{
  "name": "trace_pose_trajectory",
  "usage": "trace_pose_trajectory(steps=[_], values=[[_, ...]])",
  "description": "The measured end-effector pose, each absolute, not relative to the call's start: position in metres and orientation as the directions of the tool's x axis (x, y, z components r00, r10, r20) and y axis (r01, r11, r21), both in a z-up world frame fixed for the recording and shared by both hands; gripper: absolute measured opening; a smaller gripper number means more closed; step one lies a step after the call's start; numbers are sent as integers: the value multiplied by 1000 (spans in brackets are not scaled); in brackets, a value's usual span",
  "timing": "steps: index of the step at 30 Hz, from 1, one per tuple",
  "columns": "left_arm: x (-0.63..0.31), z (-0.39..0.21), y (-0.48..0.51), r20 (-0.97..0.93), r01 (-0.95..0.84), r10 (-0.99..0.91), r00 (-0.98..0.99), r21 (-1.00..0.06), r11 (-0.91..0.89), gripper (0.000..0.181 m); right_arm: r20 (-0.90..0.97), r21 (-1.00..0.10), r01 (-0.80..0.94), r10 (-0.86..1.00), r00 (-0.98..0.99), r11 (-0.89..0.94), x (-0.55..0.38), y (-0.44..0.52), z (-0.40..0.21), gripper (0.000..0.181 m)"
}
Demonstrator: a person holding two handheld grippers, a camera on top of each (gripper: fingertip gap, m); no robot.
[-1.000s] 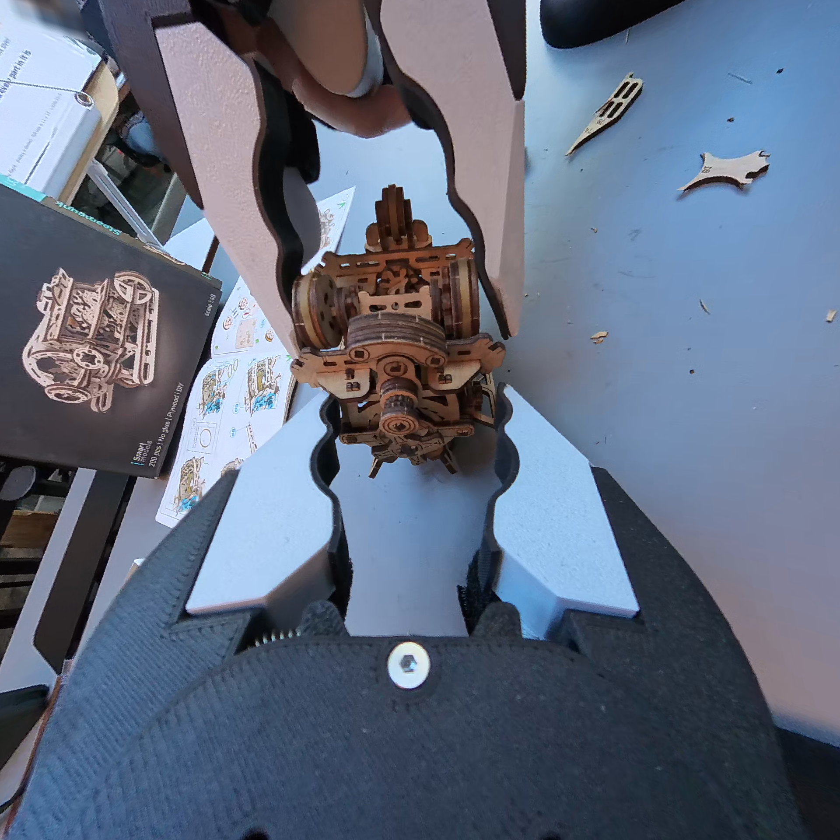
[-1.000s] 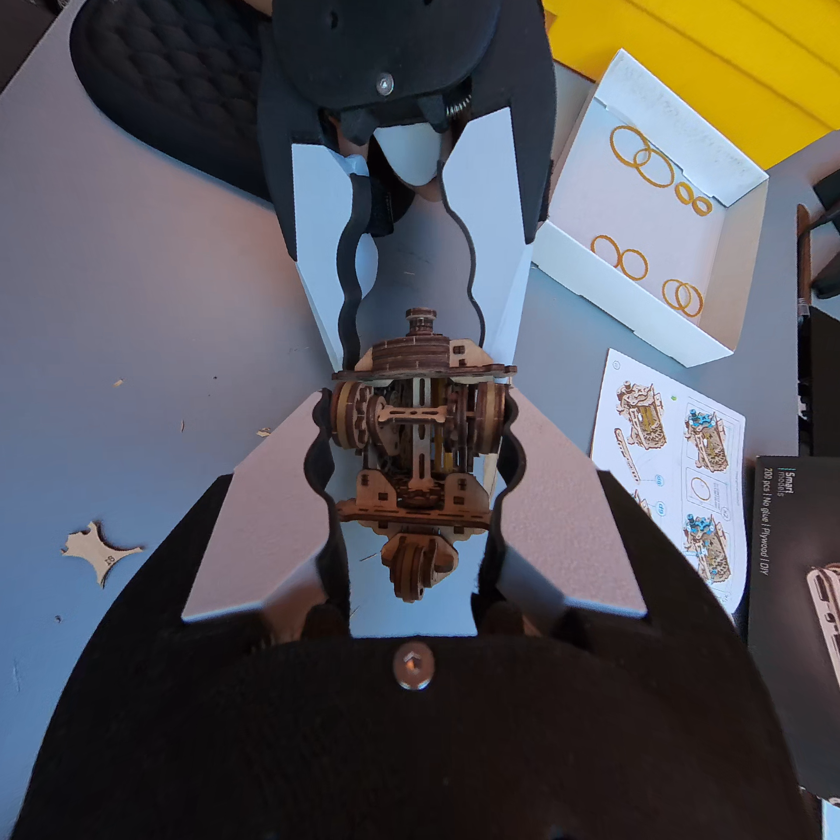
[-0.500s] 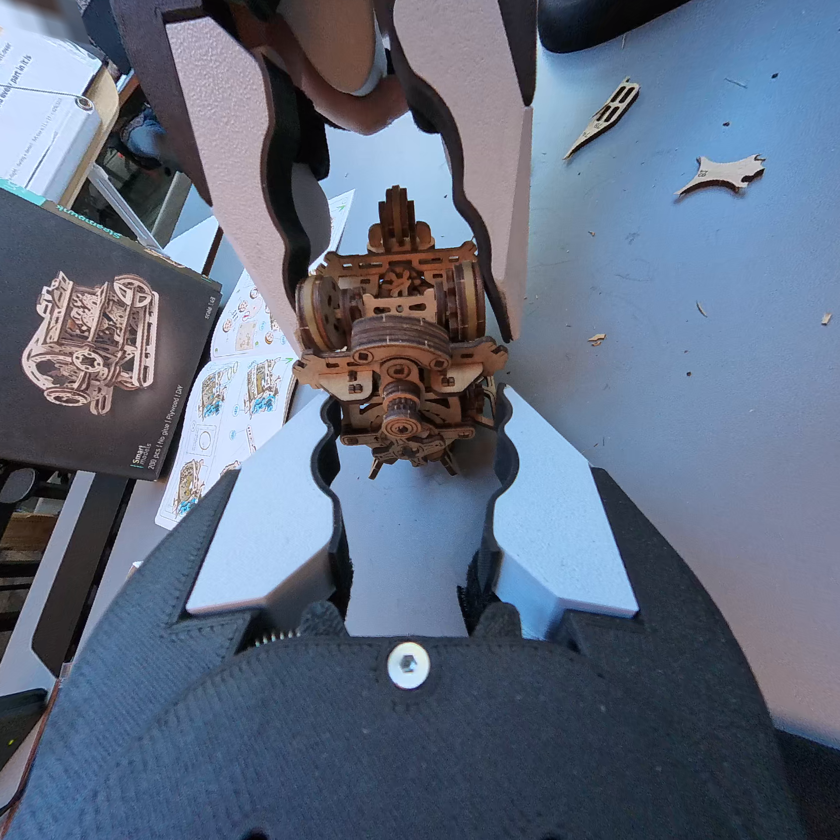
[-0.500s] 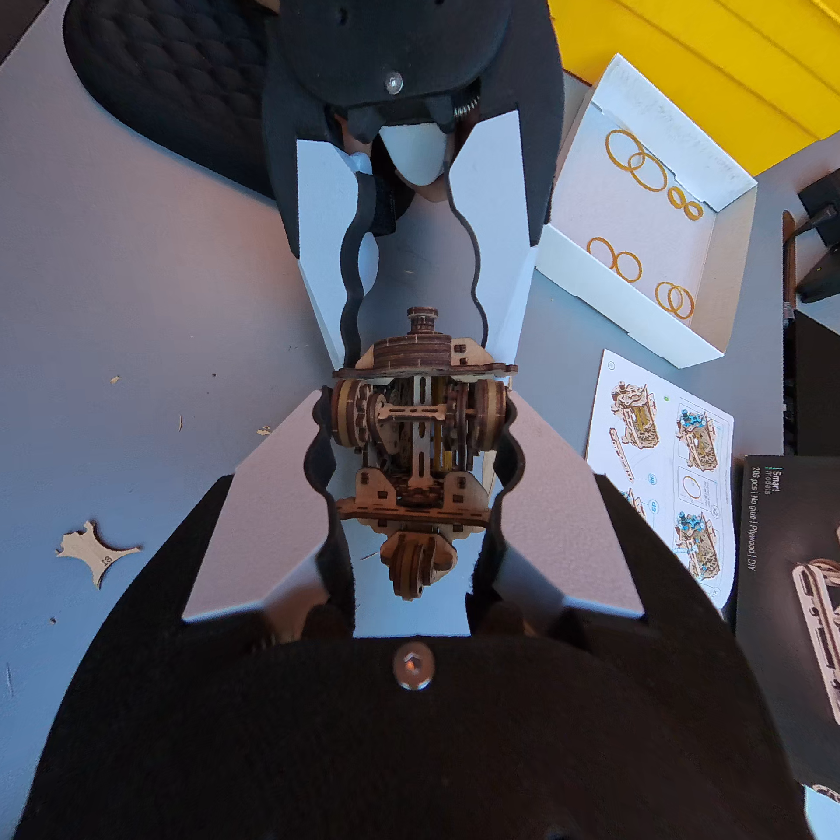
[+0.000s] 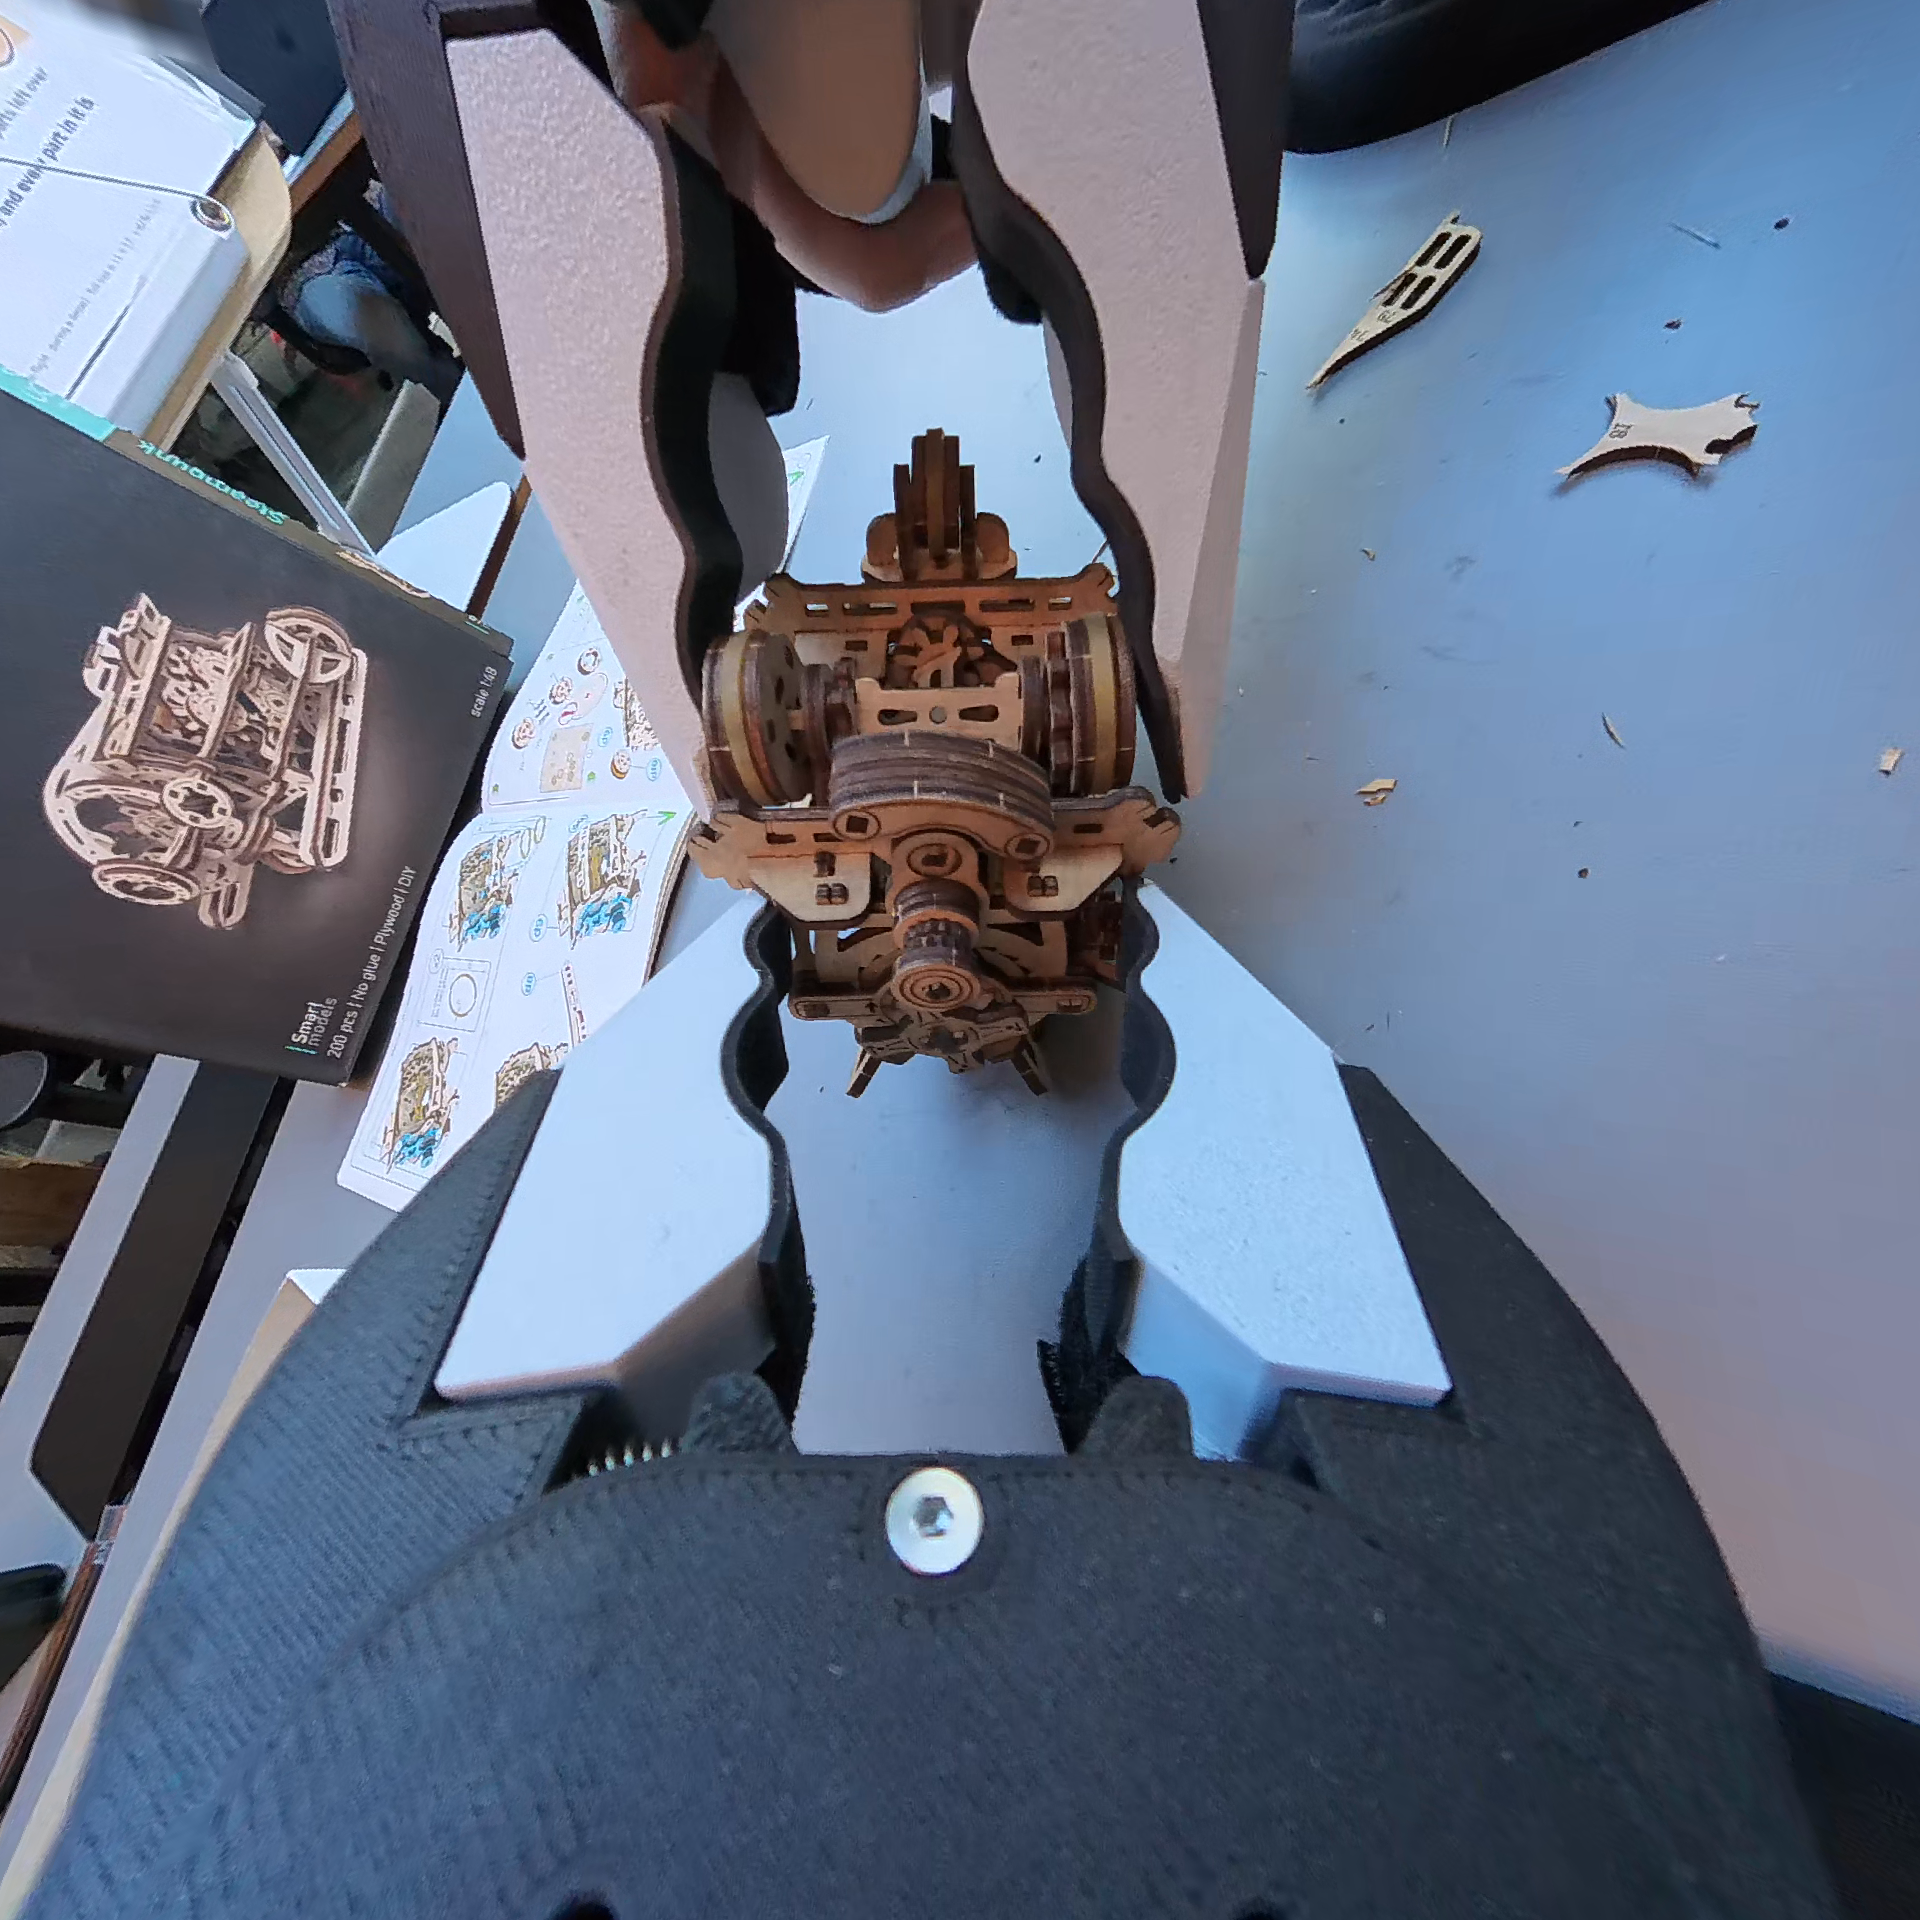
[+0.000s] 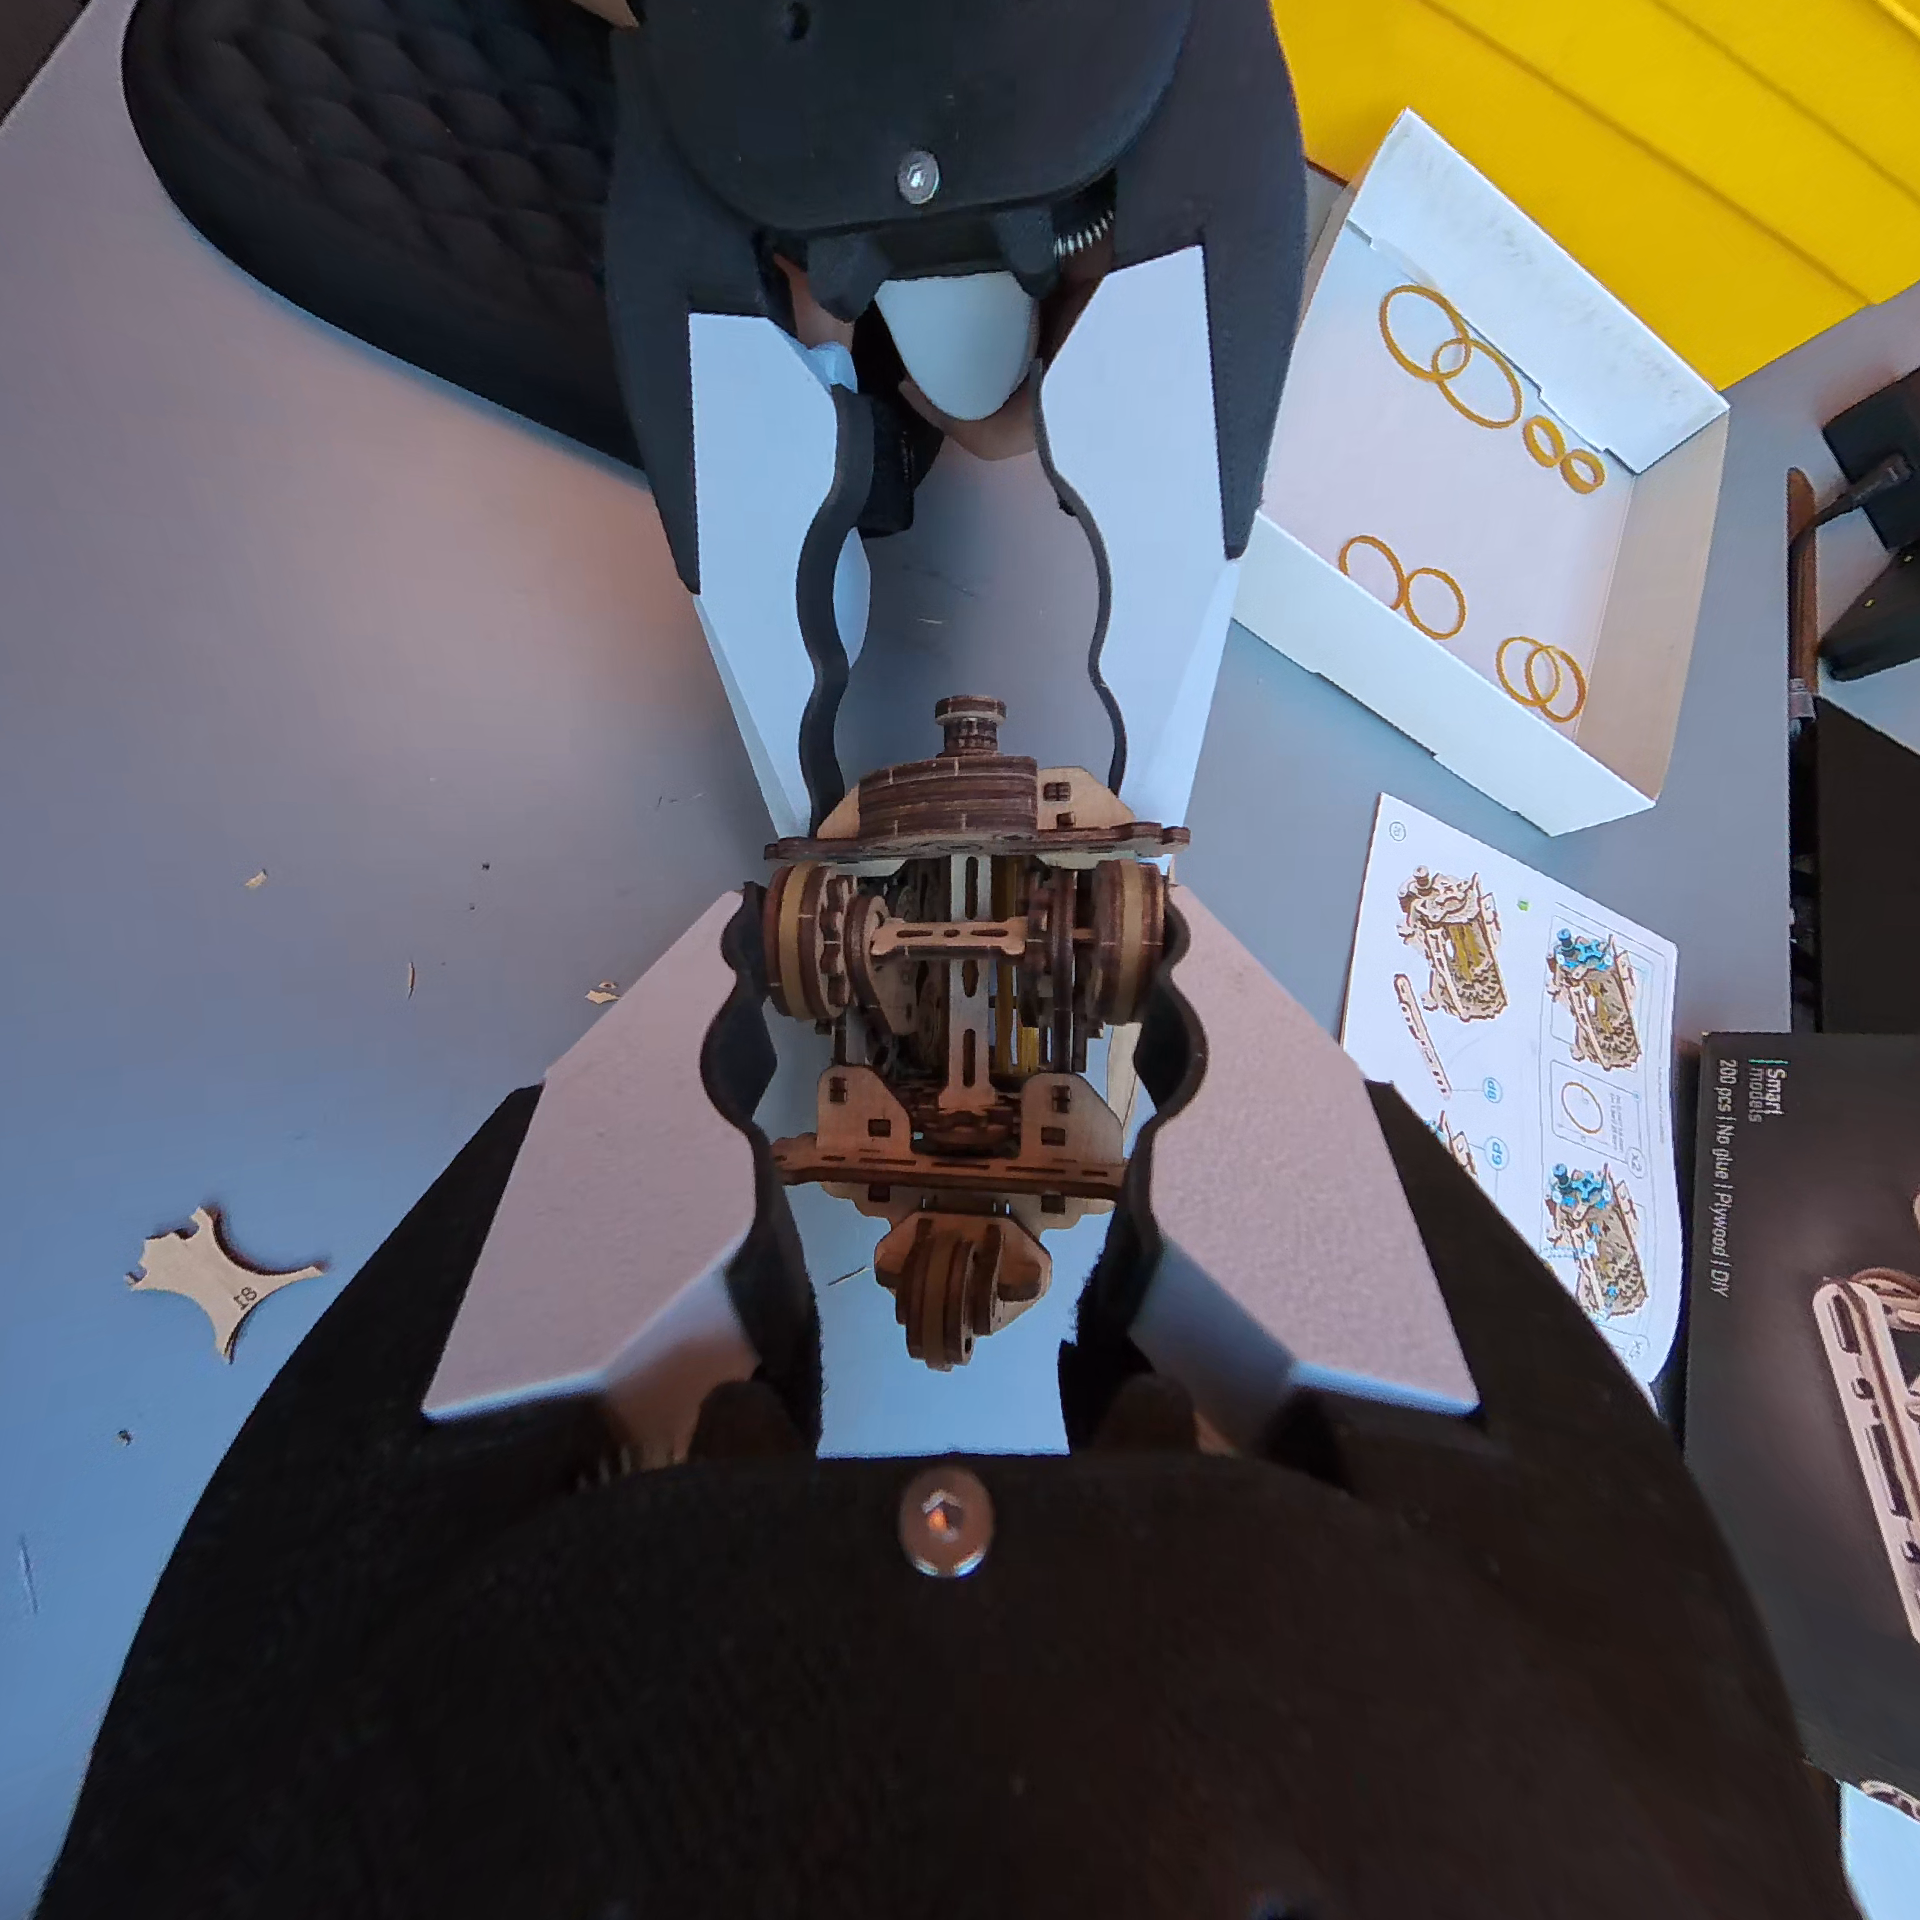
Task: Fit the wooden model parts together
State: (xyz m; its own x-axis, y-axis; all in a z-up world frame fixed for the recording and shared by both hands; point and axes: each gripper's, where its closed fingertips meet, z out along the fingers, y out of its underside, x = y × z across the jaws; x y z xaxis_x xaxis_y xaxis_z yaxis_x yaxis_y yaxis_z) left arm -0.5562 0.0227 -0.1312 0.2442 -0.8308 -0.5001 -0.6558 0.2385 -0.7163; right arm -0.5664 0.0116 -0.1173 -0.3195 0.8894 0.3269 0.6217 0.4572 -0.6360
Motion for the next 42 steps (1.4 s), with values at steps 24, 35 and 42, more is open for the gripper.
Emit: trace_pose_trajectory(steps=[24, 35, 42], values=[[-552, -90, 32, -450, -588, -832, 323, -785, 196, 81, 233, -740, 566, 929, -289, 362, -565, 29, -115, 72], [-538, -98, 50, -390, -669, -883, 261, -733, 126, 85, 233, -752, 555, 931, -282, 356, -554, 42, -112, 69], [-535, -102, 43, -480, -695, -849, 223, -689, 206, 65, 380, -701, 537, 883, -274, 468, -553, 42, -110, 69]])
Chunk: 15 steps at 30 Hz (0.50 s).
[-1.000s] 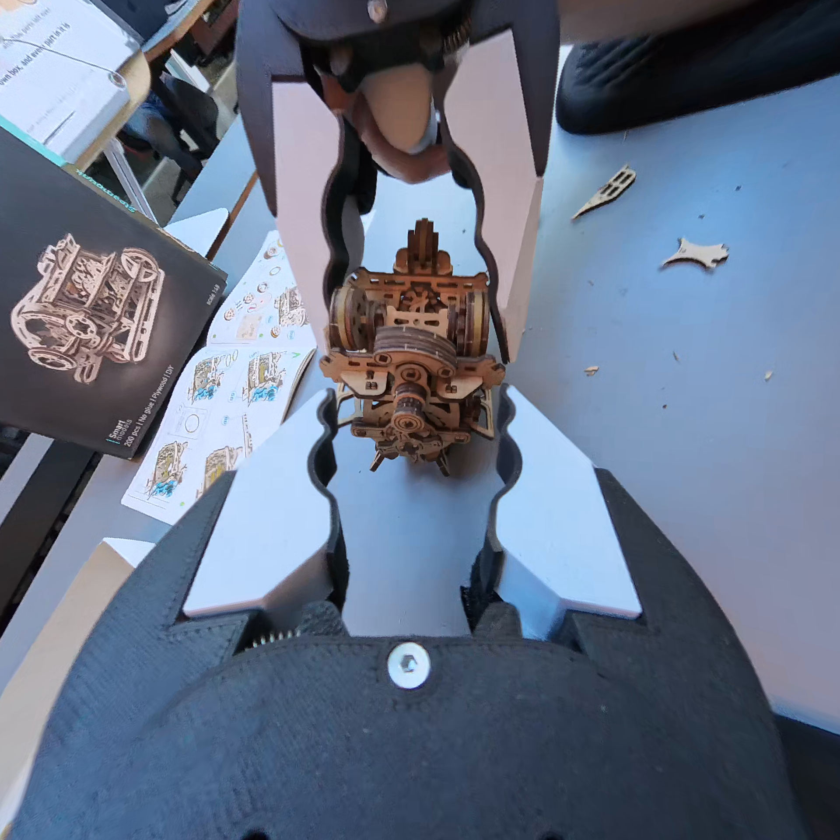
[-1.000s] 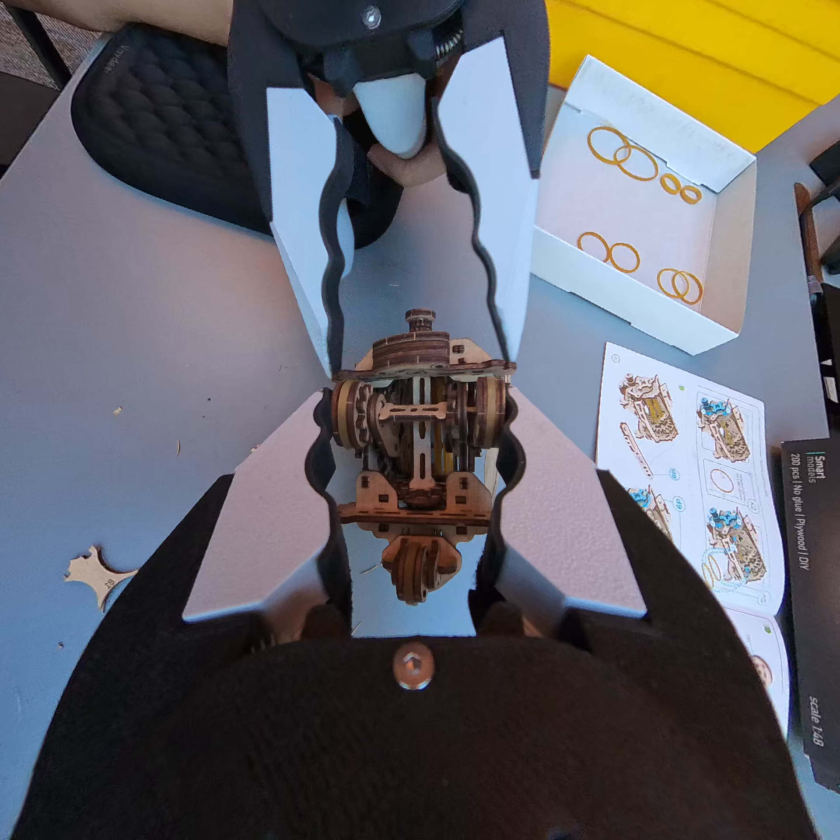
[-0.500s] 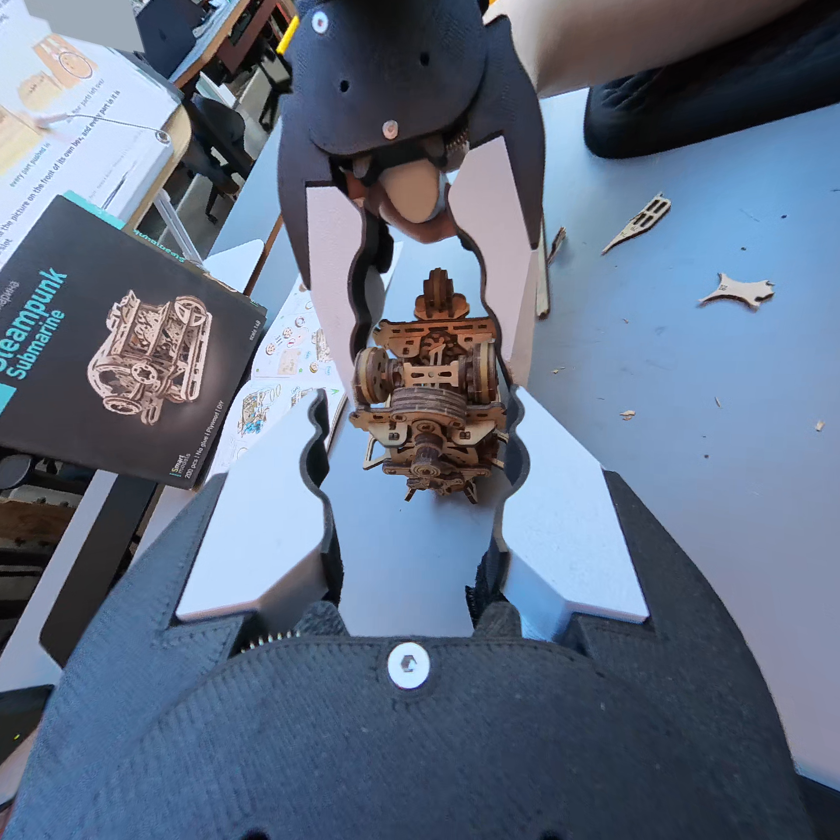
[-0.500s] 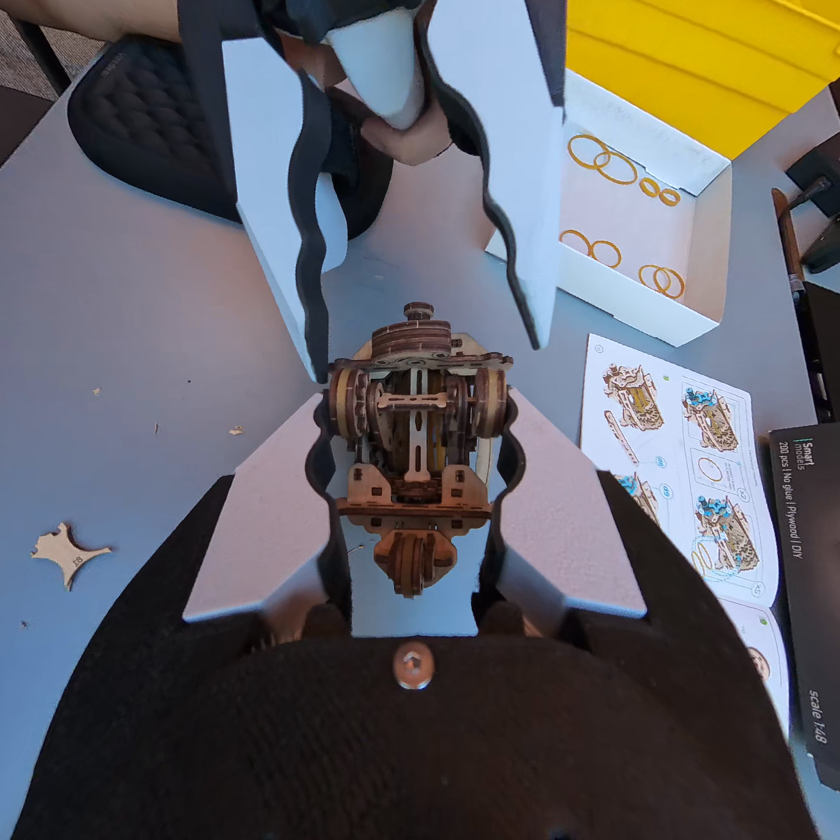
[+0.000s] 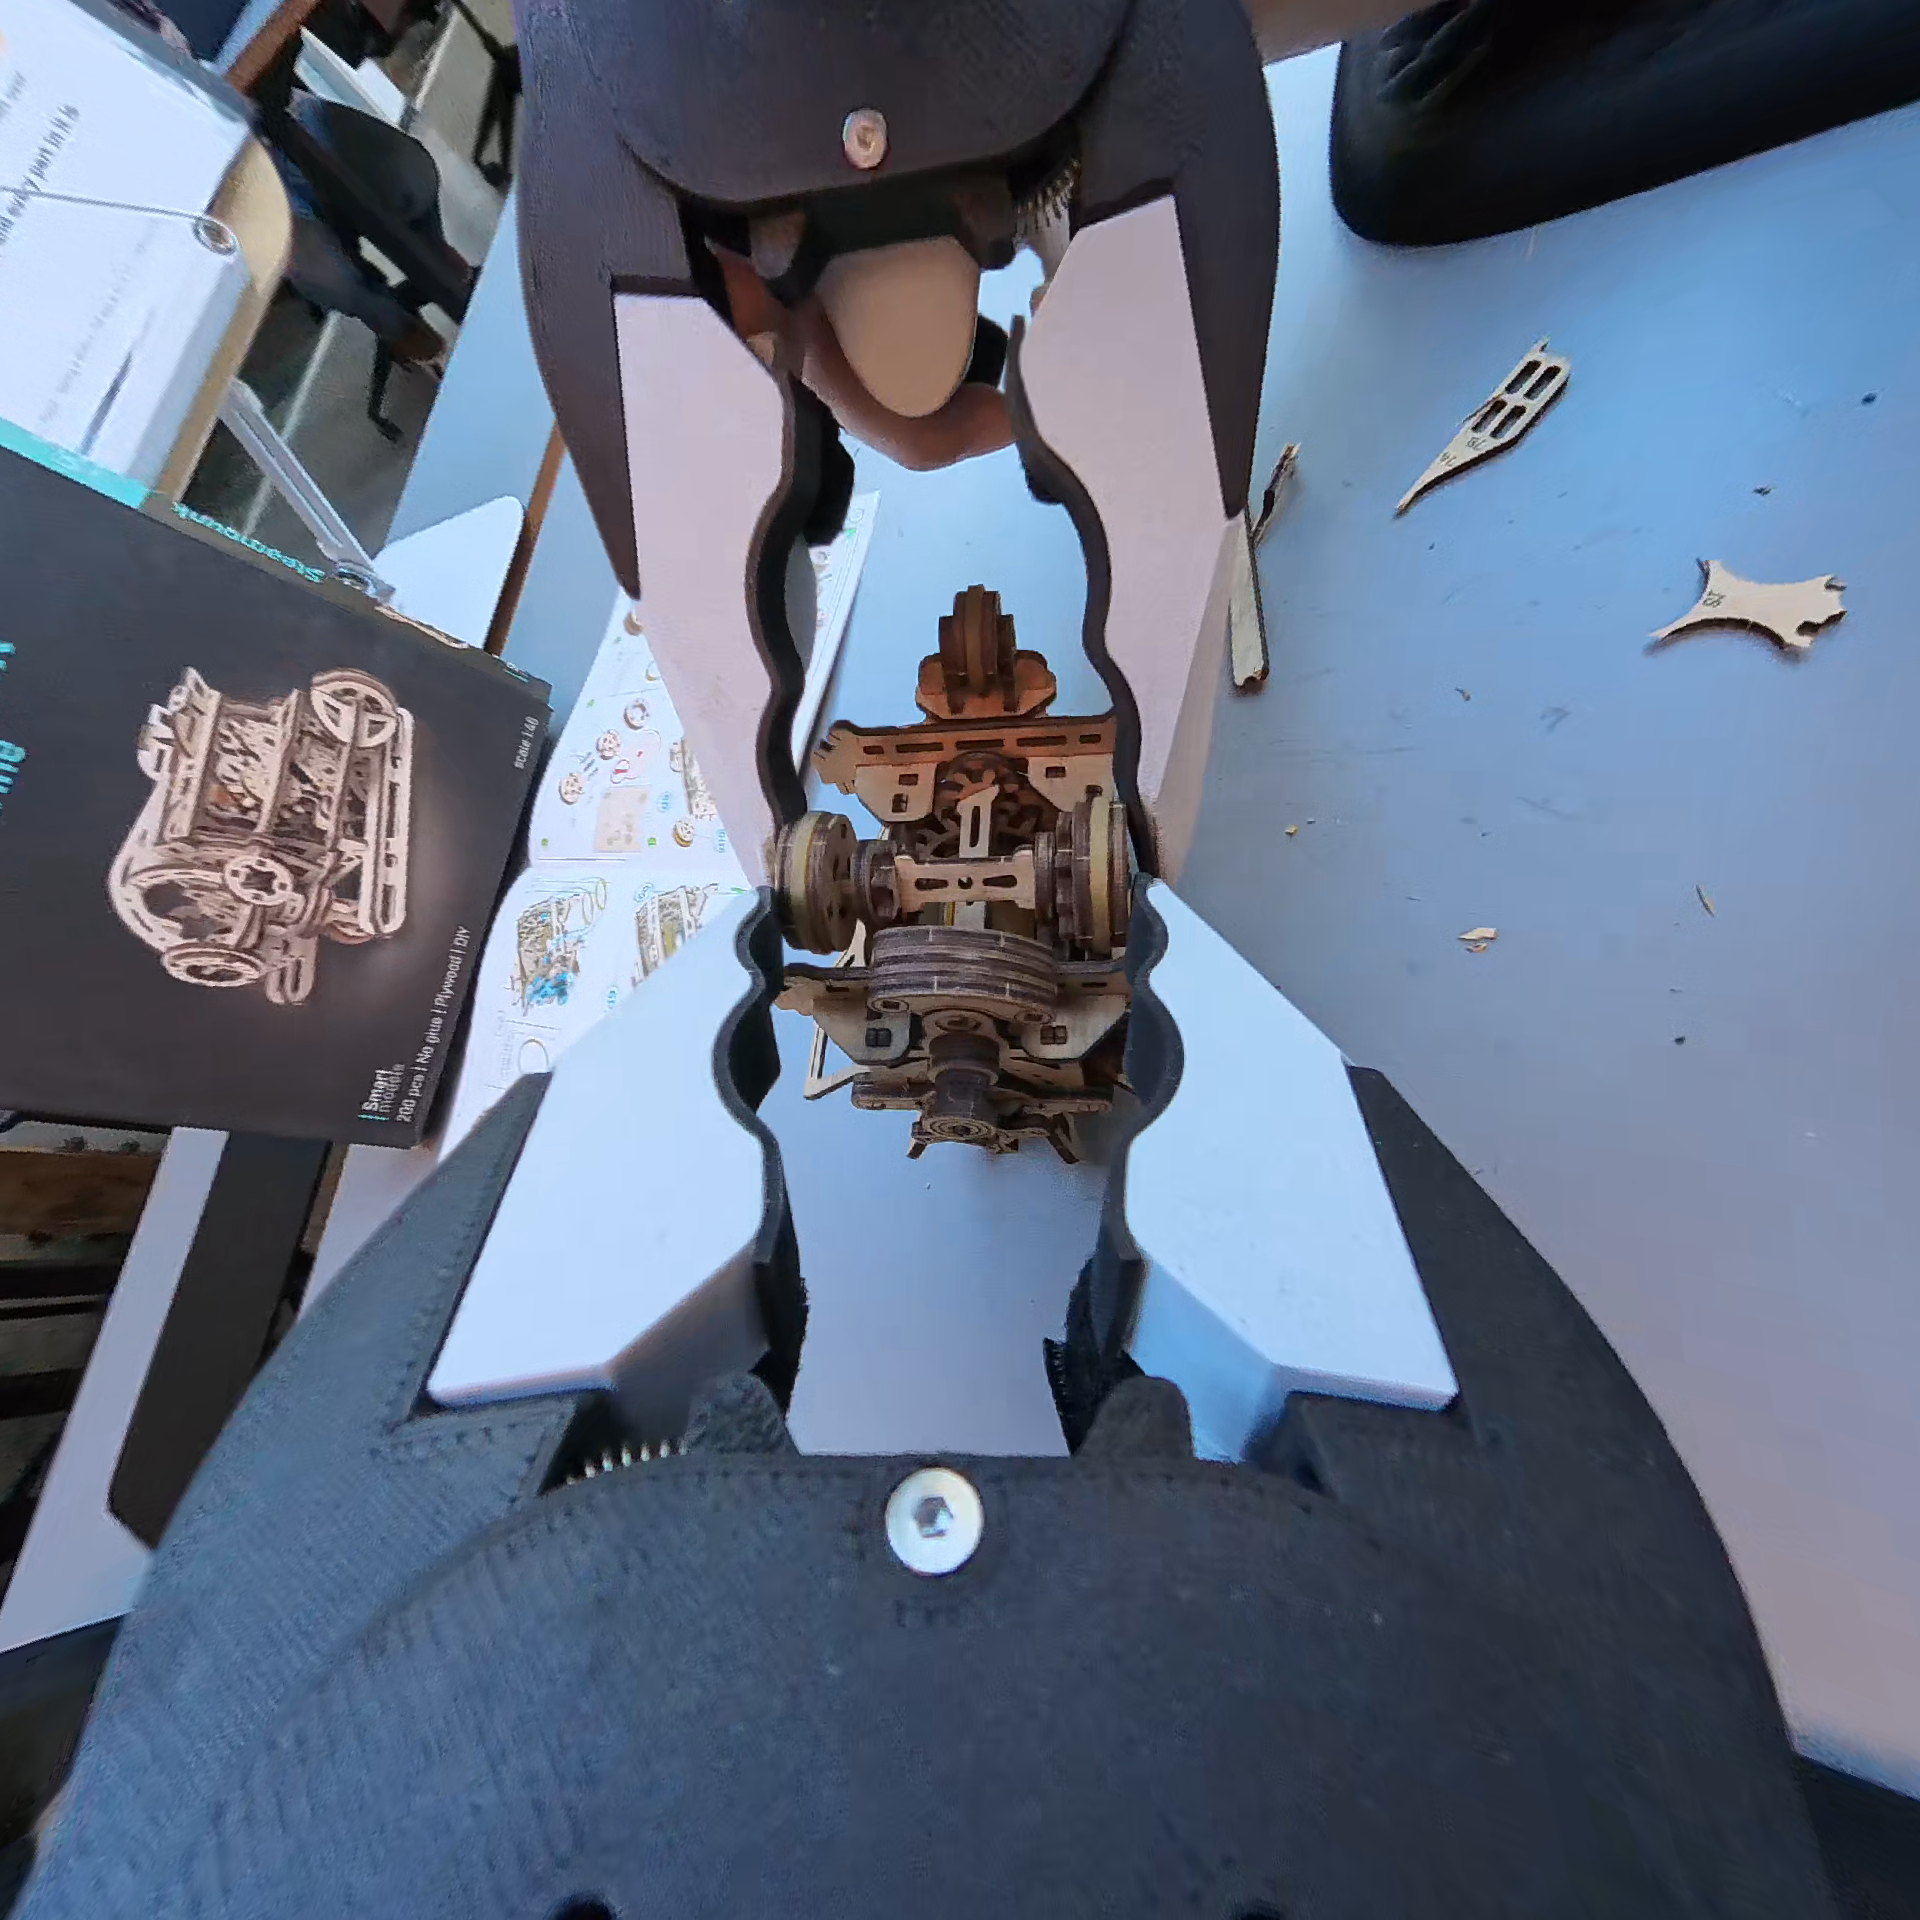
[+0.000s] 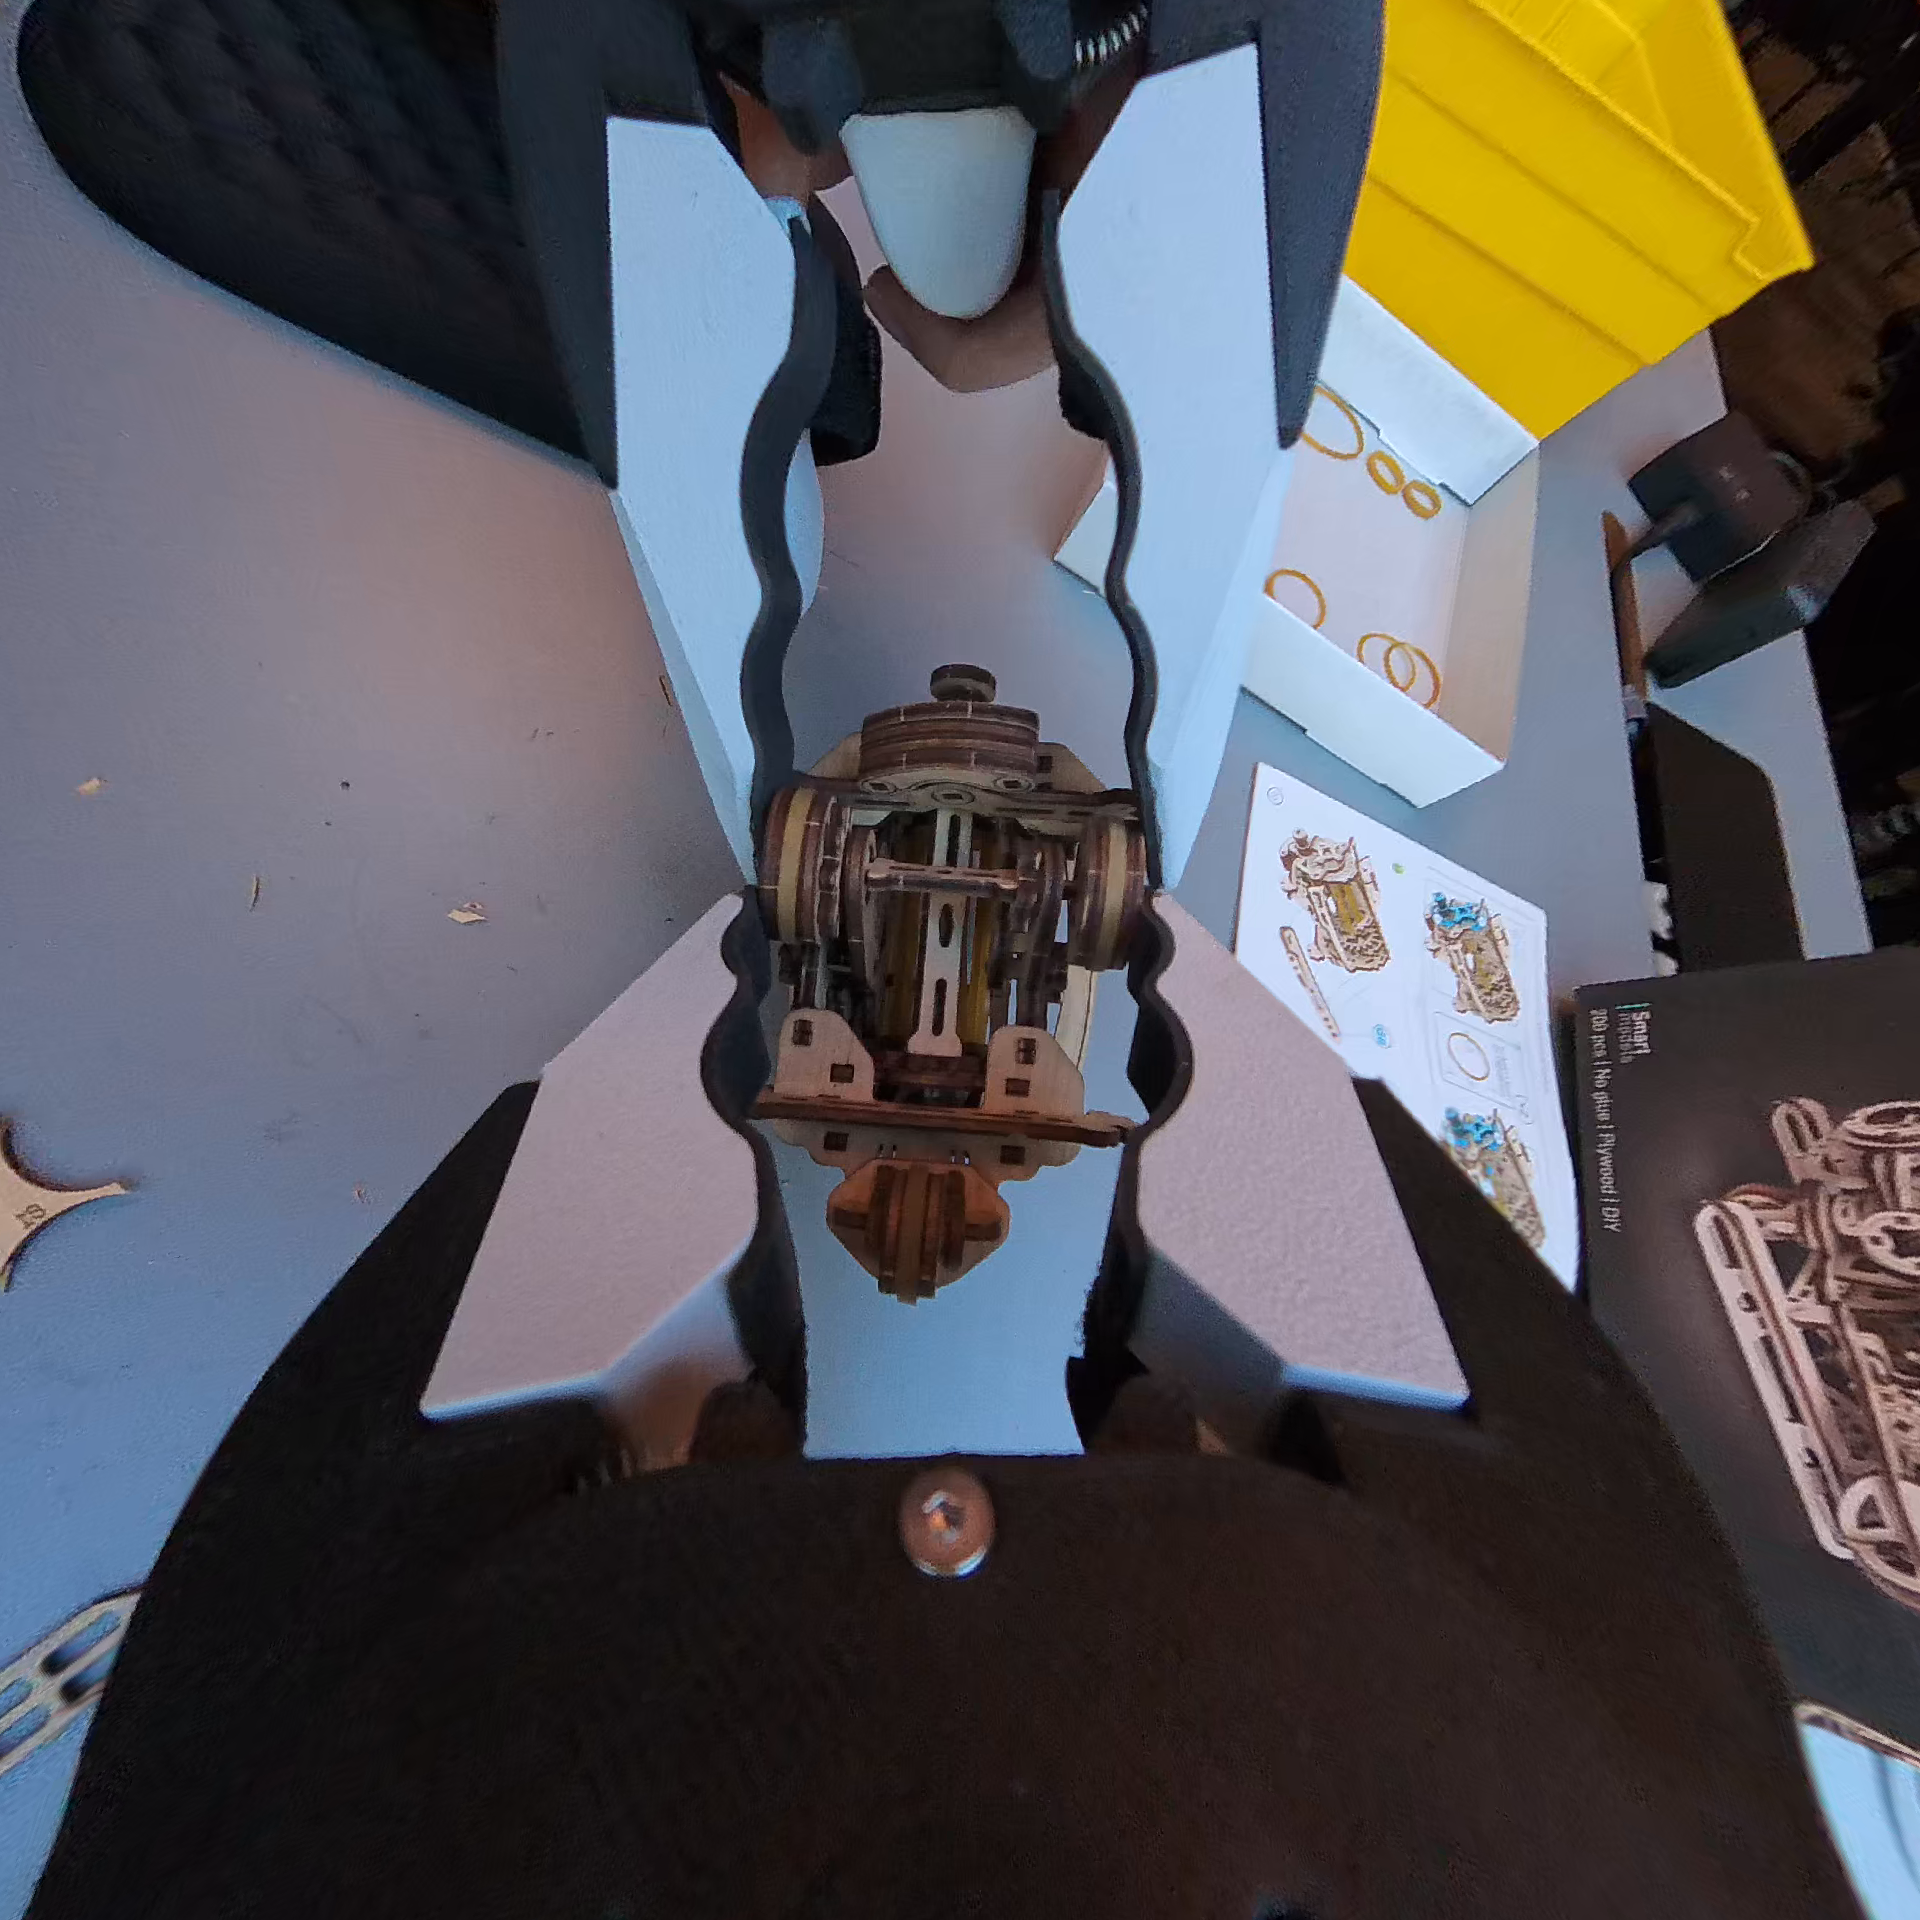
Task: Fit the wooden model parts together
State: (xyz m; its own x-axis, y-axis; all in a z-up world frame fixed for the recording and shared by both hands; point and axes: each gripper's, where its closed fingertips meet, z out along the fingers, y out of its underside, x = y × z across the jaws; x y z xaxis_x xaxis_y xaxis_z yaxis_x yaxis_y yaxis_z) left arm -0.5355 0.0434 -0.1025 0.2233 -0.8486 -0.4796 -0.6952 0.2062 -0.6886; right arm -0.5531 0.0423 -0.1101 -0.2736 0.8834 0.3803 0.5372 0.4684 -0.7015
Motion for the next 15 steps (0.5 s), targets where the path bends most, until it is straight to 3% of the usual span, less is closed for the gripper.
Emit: trace_pose_trajectory(steps=[15], values=[[-540, -107, 43, -668, -733, -715, 208, -590, 339, 66, 607, -604, 458, 749, -265, 652, -558, 42, -112, 68]])
